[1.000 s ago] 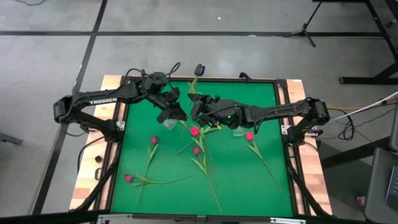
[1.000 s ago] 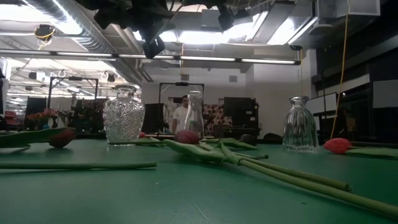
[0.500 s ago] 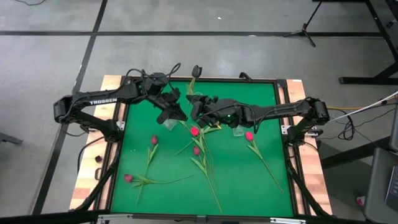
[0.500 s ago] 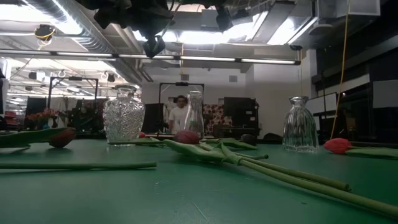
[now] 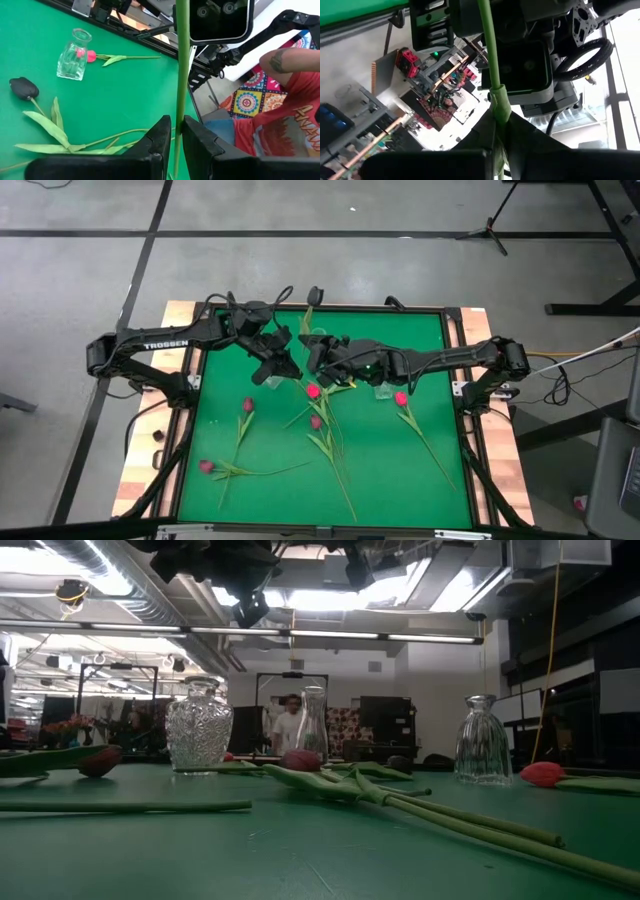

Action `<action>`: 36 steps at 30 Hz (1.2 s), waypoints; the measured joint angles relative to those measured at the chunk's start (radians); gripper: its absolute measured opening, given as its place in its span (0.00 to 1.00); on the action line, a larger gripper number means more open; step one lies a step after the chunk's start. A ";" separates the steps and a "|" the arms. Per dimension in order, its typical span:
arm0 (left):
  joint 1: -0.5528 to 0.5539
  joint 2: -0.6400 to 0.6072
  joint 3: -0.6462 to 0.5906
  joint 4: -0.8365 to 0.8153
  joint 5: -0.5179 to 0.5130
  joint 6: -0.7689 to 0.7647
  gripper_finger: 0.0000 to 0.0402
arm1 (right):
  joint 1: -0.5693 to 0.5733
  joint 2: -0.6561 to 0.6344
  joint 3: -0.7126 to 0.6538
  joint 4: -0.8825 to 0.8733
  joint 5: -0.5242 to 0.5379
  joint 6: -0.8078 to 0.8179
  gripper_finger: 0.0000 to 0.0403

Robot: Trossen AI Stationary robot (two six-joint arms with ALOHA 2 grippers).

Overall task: Sort flowers into vase by color
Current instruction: Put the right black tulip into the top transparent vase

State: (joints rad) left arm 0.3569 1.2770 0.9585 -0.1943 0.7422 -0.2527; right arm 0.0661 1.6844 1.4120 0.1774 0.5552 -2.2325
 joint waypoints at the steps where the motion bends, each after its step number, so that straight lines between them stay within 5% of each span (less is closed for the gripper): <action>1: 0.000 0.000 0.000 0.002 0.000 0.000 0.11 | 0.000 0.000 0.000 -0.002 0.000 0.011 0.06; 22: 0.014 0.001 0.000 0.024 -0.104 0.001 0.03 | -0.002 0.000 0.000 -0.019 0.035 0.095 0.07; 36: 0.040 0.001 0.000 0.034 -0.157 -0.028 0.02 | 0.001 0.000 0.000 -0.025 0.035 0.325 0.49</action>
State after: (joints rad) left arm 0.3970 1.2778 0.9585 -0.1604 0.5849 -0.2811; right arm 0.0669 1.6848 1.4124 0.1527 0.5905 -1.9074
